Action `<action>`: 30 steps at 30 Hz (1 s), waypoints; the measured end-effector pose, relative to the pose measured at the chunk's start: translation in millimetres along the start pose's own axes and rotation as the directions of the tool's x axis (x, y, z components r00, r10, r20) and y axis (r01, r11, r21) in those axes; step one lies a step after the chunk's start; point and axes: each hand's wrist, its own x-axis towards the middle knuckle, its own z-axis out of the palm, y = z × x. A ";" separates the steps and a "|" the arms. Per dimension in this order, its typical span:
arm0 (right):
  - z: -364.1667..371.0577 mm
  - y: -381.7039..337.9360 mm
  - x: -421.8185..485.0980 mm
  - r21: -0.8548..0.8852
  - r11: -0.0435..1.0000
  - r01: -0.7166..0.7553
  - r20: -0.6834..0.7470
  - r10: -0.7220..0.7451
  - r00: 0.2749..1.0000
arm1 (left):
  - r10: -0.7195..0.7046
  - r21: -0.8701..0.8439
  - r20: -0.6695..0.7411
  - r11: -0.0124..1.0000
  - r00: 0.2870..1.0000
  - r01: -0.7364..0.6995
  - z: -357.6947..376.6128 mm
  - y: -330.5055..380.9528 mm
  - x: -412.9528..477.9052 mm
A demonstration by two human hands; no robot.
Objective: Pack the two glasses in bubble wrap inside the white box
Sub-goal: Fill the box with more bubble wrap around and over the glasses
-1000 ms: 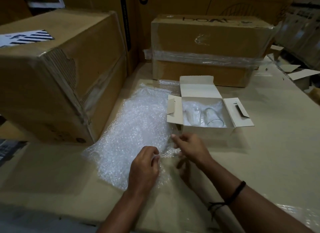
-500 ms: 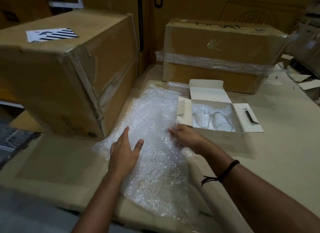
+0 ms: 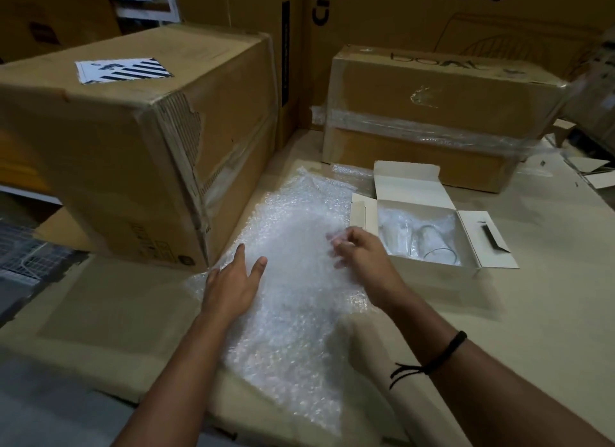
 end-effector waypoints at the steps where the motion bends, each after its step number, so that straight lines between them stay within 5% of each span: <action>1: -5.0 -9.7 -0.4 0.160 0.985 -0.061 0.038 0.056 0.998 | -0.005 0.000 0.008 1.000 1.000 0.005 -1.1 -0.7 0.8; 5: -38.3 -27.7 -5.4 0.423 0.867 -0.262 0.186 0.200 0.962 | 0.025 -0.045 -0.012 0.999 1.000 -0.025 -4.9 -2.6 3.0; 9: -70.5 -27.6 -13.9 0.358 0.886 -0.294 0.263 0.207 0.943 | 0.208 -0.208 -0.333 0.935 0.920 -0.287 -13.5 18.6 -10.9; 12: -89.4 -26.9 -13.4 0.241 0.933 -0.268 0.256 0.206 0.945 | 0.072 -0.442 -0.182 0.885 0.981 -0.147 -12.7 45.8 -13.9; 14: -94.7 -31.7 -15.8 0.223 0.927 -0.303 0.252 0.245 0.936 | -0.055 -0.655 0.057 0.751 0.997 0.079 -14.0 57.8 -10.2; 17: -101.9 -37.2 -21.4 0.142 0.937 -0.318 0.229 0.282 0.932 | -0.054 -0.858 0.342 0.390 0.938 0.335 -18.4 74.0 -14.9; 21: -116.1 -31.1 -26.5 0.162 0.924 -0.346 0.274 0.295 0.915 | -0.104 -0.955 0.254 0.129 0.962 0.266 -4.8 90.2 -23.0; 28: -150.2 20.3 -71.7 -0.247 0.954 -0.171 0.335 0.250 0.908 | -0.179 -0.979 -0.066 0.203 0.982 -0.028 16.6 108.2 -55.0; 30: -146.8 35.7 -77.2 -0.249 0.957 -0.150 0.294 0.222 0.930 | -0.156 -0.959 -0.167 0.255 0.973 -0.124 19.6 112.8 -62.4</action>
